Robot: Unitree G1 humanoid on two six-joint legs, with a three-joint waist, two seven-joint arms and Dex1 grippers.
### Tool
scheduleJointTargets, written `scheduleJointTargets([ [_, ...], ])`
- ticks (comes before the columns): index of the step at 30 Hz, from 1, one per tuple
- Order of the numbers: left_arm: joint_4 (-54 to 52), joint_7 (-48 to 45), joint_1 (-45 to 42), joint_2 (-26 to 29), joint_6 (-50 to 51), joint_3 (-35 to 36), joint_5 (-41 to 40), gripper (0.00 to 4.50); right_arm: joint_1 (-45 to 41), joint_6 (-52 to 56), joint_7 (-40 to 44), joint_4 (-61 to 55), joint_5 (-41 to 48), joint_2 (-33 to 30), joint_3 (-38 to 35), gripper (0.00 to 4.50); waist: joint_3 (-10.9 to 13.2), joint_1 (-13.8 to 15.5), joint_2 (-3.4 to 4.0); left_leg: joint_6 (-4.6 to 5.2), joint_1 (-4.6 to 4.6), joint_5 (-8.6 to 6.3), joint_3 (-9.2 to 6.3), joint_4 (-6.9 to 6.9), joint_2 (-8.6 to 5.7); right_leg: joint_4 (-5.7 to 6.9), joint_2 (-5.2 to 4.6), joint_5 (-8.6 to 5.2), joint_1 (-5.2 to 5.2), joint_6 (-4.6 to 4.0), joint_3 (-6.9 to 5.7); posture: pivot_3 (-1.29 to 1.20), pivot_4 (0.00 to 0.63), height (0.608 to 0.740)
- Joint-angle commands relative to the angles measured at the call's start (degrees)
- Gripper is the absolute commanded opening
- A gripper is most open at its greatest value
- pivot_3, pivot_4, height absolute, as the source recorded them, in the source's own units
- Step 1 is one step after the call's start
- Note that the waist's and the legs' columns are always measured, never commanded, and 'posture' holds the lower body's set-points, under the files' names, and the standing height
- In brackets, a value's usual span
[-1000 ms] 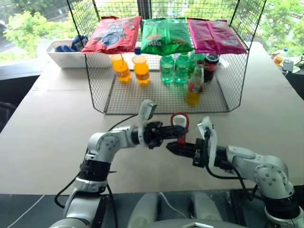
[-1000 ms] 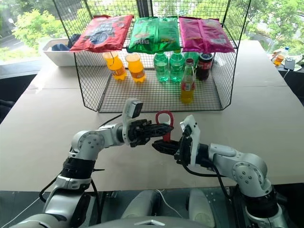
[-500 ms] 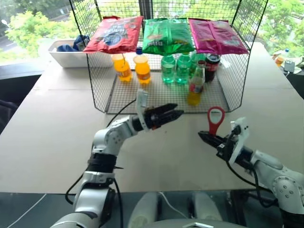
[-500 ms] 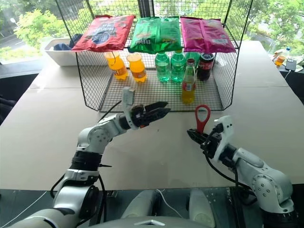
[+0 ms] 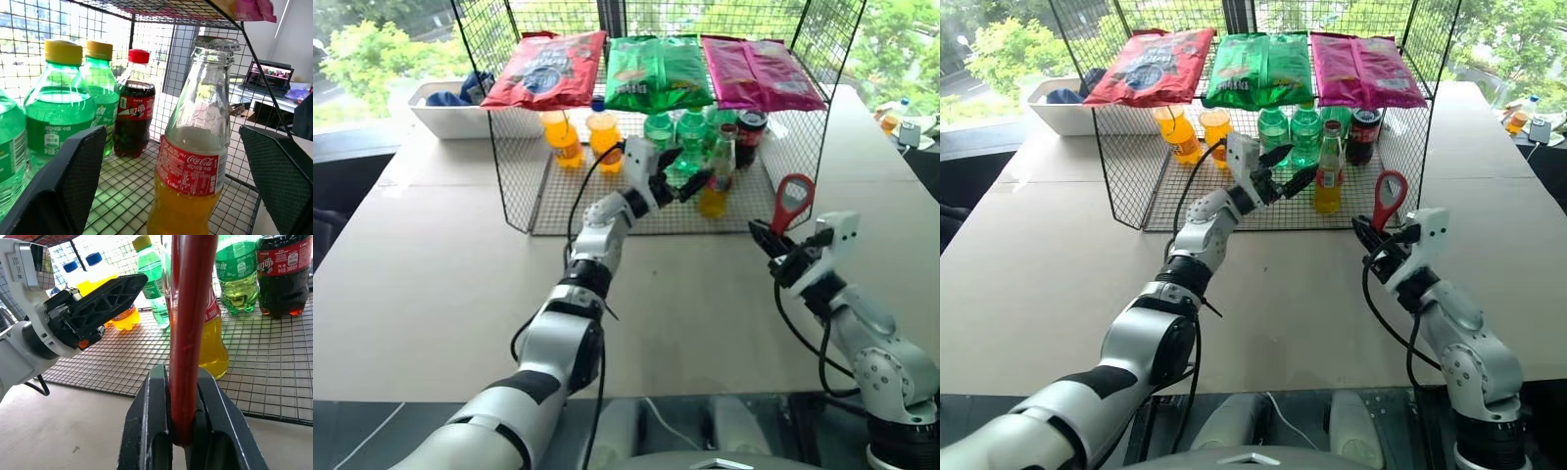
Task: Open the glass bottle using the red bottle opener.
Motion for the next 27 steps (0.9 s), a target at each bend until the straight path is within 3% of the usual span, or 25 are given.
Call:
scheduleJointTargets([
  [1, 3.5, -0.9, -2.6, -1.5, -4.9, 0.6, 1.4, 4.46, 0.0, -2.0, -0.3, -2.2, -1.3, 0.7, 0.3, 0.00, 0.0, 0.0, 0.00, 0.00, 0.00, 0.00, 0.00, 0.01, -0.02, 0.01, 0.00, 0.00, 0.00, 0.00, -0.01, 0.00, 0.150, 0.740],
  [16, 17.4, 9.5, -11.0, -6.0, -12.6, -0.4, 11.1, 4.46, 0.0, -2.8, -0.9, -3.3, -3.9, 1.5, 0.3, 0.00, 0.0, -0.1, -0.01, 0.01, 0.02, 0.01, -0.01, 0.04, -0.17, 0.08, 0.00, -0.01, 0.01, 0.01, -0.01, 0.00, 0.150, 0.740],
  [21, 19.6, 15.9, -13.2, -7.1, -11.9, -0.3, 13.9, 4.46, -0.4, -5.1, -1.0, -4.2, -11.1, -1.4, 2.7, 0.00, 0.0, -0.1, -0.01, 0.01, 0.01, 0.01, -0.01, 0.05, -0.19, 0.11, 0.00, -0.01, 0.01, 0.02, -0.01, 0.00, 0.150, 0.740],
  [27, 20.8, 18.9, -13.9, -8.6, -10.7, 0.0, 15.6, 4.46, -0.8, -7.7, -2.5, -4.4, -15.2, -0.4, 3.9, 0.00, 0.0, -0.1, -0.01, 0.01, 0.02, 0.01, -0.01, 0.07, -0.20, 0.13, 0.00, -0.02, 0.01, 0.03, -0.01, 0.00, 0.150, 0.740],
])
